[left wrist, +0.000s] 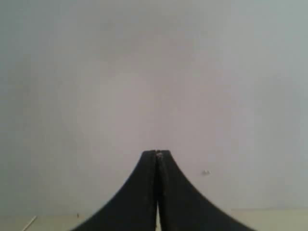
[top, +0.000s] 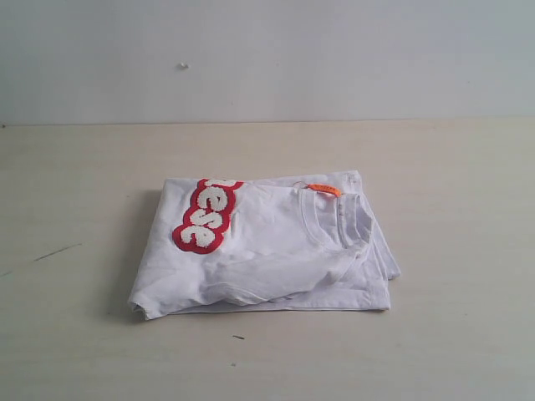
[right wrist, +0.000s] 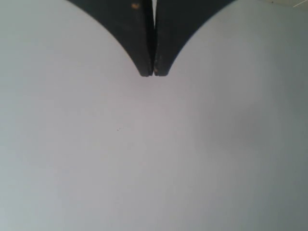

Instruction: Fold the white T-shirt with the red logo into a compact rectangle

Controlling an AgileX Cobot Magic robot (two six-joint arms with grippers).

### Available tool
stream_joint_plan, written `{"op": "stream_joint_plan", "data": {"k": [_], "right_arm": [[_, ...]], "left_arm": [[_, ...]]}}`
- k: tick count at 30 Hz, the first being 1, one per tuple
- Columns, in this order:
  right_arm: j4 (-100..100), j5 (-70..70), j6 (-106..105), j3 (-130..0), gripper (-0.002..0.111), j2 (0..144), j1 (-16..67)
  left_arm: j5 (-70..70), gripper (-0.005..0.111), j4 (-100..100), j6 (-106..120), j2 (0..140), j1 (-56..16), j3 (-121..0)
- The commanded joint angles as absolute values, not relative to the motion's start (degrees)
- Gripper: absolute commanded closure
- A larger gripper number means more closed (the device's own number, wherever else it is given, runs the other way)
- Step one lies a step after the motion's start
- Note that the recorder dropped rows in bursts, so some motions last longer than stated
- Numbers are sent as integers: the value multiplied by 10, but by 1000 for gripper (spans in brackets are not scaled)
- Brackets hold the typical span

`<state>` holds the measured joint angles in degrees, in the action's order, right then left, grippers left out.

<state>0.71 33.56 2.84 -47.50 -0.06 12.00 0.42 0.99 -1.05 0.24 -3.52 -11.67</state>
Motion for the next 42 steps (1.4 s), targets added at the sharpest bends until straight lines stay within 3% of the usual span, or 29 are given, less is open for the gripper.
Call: {"op": "stream_joint_plan", "data": {"k": [1,6,20,42], "right_arm": [[6,335,31,-471,108,0,120],[6,335,31,-471,108,0,120],[11,337,31,-471,108,0,120],[11,337,31,-471,108,0,120]], "left_arm": [[0,107,31,-16,0,-33,-53],[6,107,38,-13,0,-32,0],[211,107,42,0,0,-16,0],[195,107,-32,94,0,-16,0]]}}
